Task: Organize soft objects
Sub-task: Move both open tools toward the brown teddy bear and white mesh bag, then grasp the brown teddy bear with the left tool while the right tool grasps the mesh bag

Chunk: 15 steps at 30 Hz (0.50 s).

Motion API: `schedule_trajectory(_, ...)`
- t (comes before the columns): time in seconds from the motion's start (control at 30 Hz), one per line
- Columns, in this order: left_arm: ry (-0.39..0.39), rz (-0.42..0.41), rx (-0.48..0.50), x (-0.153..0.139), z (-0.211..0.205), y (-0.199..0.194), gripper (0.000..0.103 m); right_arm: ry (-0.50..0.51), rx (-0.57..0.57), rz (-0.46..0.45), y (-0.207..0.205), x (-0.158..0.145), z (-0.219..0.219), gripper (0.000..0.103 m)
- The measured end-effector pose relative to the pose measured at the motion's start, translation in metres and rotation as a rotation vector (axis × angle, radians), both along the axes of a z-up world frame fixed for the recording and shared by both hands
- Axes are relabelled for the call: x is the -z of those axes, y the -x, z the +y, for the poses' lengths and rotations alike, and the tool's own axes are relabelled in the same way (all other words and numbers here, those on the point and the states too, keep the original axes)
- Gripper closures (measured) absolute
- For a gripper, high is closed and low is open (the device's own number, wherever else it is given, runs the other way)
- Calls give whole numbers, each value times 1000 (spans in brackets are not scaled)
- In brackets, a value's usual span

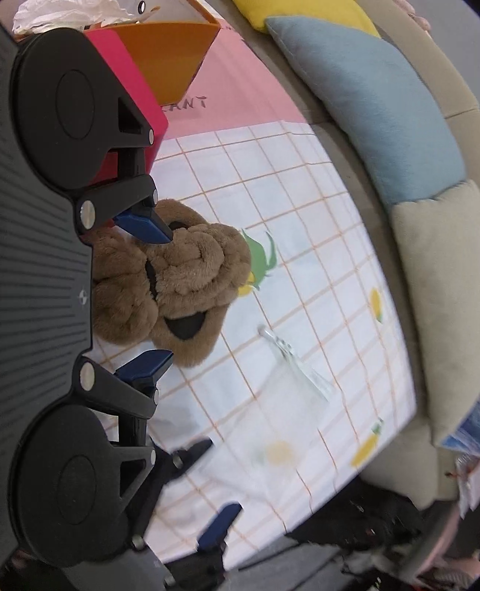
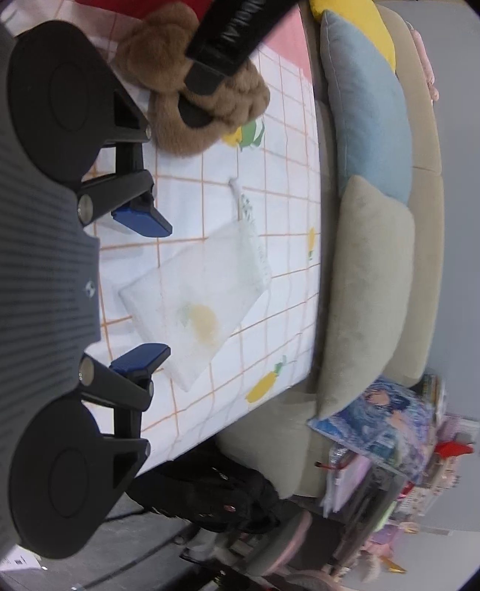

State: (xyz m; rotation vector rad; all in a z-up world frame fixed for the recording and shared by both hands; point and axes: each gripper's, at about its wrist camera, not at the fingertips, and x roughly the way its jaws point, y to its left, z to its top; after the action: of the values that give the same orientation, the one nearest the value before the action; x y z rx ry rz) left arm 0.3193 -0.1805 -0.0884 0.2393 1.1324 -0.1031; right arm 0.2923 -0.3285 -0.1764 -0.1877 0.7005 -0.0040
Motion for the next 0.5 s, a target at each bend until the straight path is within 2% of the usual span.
schedule_trajectory(0.1,-33,19,6,5,-1,-11,25,-46,-14,-31,-9,-3,-9,20)
schedule_trajectory(0.17,-40,49,1,11,-3,-18,25,-80,-32,-50,-14,-5,-14,20)
schedule_trajectory(0.33,-130,67,37,25,-14,-25,25,-82,-49,-35,-26,0,-20,22)
schedule_trajectory(0.5,-181,95,47,38,-15,-31,20,-99,-85,-24,-34,3,-22,23)
